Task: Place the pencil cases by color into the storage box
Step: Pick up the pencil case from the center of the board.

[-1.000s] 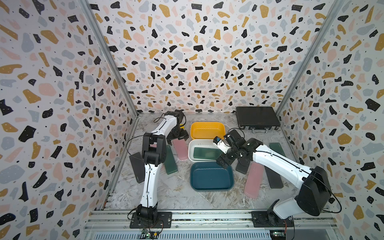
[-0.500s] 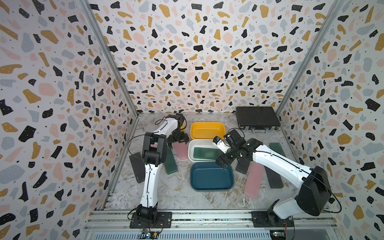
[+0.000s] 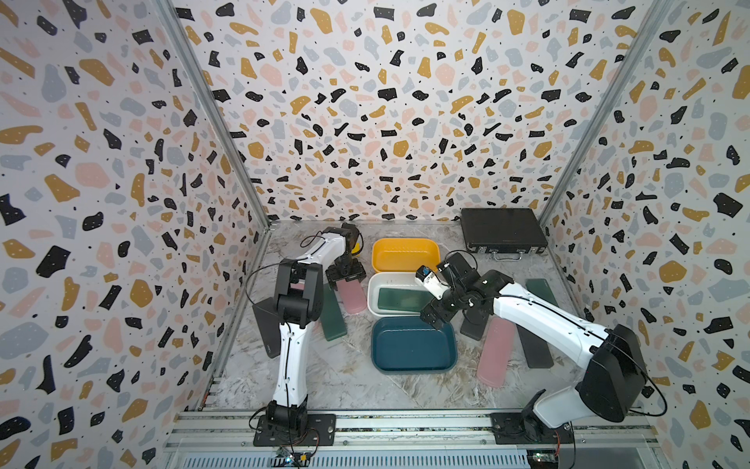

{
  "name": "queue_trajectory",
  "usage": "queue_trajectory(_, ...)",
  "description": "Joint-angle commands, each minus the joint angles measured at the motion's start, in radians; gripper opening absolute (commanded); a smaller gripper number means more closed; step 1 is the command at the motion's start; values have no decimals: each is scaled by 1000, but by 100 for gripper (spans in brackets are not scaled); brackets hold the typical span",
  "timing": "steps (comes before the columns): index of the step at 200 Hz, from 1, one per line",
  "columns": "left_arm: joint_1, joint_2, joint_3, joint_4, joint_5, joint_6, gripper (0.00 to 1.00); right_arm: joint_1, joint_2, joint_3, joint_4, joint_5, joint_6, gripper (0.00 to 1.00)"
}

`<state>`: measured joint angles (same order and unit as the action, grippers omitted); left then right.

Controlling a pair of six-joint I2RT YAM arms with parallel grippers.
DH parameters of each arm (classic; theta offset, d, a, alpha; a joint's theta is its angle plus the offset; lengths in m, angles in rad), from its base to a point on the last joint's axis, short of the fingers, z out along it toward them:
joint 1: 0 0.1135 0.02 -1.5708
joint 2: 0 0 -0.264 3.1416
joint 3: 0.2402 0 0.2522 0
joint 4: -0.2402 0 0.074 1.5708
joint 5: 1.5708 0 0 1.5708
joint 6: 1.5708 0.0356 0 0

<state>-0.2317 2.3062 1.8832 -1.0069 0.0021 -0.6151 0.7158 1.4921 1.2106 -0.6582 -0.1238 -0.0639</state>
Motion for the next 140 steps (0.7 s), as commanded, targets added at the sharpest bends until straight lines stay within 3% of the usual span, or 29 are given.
queue_trajectory(1, -4, -16, -42, -3, 3, -5, 83, 5, -36, 0, -15, -13, 23, 99)
queue_trajectory(46, -3, -76, -67, 34, -3, 18, 81, 5, -77, -3, -15, -12, 42, 98)
queue_trajectory(140, -3, -283, -36, 61, -144, 161, 80, 5, -188, -32, -13, 28, 128, 98)
